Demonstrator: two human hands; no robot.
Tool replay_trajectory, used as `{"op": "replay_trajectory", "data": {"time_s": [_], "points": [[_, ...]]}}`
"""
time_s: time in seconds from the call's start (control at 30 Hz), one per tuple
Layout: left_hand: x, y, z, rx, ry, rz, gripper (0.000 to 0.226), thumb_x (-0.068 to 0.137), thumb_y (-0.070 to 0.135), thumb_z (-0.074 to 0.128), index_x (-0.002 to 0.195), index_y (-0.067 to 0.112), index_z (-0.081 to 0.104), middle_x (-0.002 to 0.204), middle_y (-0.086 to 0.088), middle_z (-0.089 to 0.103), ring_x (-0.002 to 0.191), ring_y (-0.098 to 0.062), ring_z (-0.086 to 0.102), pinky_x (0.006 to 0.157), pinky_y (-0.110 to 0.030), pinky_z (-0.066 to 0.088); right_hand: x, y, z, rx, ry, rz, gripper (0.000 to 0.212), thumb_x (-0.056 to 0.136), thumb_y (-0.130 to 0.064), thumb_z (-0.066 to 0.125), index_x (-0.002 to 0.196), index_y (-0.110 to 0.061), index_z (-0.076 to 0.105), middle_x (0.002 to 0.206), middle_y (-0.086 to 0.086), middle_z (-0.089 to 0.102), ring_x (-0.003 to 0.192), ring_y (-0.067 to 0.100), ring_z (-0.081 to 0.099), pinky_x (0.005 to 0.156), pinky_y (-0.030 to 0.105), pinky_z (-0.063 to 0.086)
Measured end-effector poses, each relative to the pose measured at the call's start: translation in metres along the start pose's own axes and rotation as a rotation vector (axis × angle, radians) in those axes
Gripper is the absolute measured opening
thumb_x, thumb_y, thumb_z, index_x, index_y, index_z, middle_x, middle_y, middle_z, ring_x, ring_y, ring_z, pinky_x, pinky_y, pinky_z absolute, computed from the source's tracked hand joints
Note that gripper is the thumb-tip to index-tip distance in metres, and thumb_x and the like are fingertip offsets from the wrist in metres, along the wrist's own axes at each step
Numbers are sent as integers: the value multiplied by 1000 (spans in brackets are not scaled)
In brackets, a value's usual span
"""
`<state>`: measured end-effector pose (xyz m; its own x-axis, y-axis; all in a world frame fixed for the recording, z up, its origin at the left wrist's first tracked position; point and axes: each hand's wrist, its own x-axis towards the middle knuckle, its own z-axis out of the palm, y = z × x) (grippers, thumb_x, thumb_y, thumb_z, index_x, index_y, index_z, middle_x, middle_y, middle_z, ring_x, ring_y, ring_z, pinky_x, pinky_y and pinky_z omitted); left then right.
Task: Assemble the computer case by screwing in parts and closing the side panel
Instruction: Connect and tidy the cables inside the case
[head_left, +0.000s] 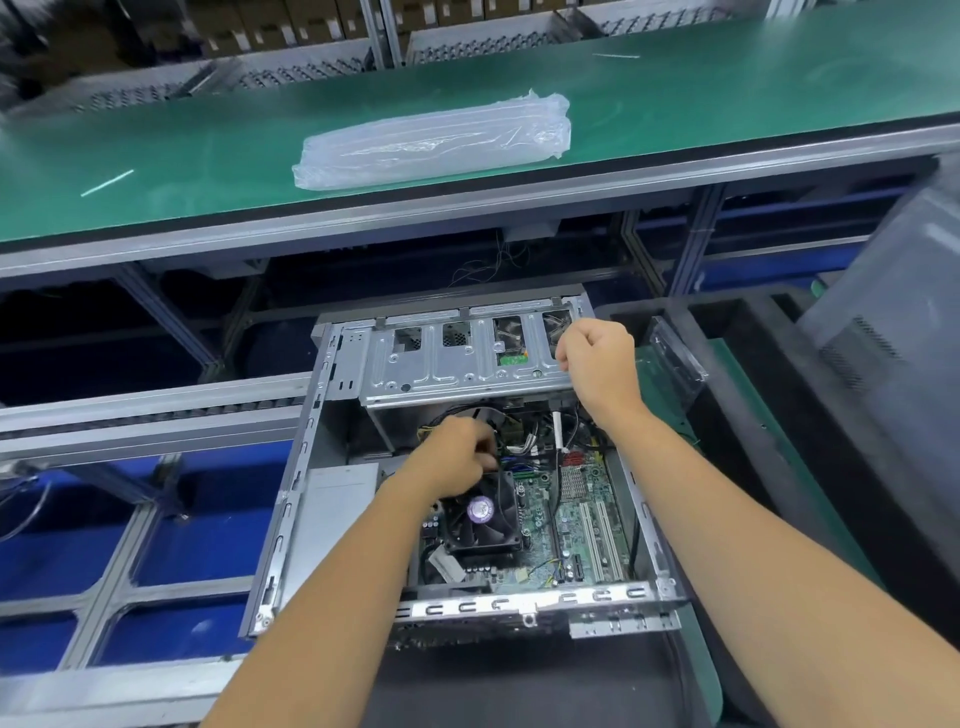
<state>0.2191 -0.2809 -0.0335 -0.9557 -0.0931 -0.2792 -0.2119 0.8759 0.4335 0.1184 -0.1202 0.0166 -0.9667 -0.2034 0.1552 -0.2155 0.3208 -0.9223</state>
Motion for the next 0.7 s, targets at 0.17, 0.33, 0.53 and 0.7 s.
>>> {"op": "replay_trajectory", "data": {"time_s": [0.17,0.33,0.53,0.7], "points": [[-17,0,-19,-61,9,238,7,78,23,75,82,18,72,82,9,60,82,-10,53,74,-25,43,3,0,0,5,5,2,24,83,1,44,66,17,50,69,36,51,59,20,37,58,31,30],[-24,43,10,67,-308,432,14,86,26,66,94,15,70,92,1,66,83,-13,60,78,-29,49,5,2,1,9,3,5,23,82,1,44,66,16,50,69,35,51,59,20,37,58,31,31],[-13,68,40,356,-15,564,17,83,-3,51,92,11,49,93,-16,62,84,-33,59,62,-31,35,5,2,1,19,5,-5,24,83,4,44,63,16,49,68,35,51,60,20,37,59,31,31],[6,65,52,578,160,542,33,91,-1,39,124,-2,43,109,-21,57,88,-34,54,67,-35,33,5,3,0,30,7,-16,25,84,3,45,63,16,49,69,35,52,60,20,38,57,31,30]]}}
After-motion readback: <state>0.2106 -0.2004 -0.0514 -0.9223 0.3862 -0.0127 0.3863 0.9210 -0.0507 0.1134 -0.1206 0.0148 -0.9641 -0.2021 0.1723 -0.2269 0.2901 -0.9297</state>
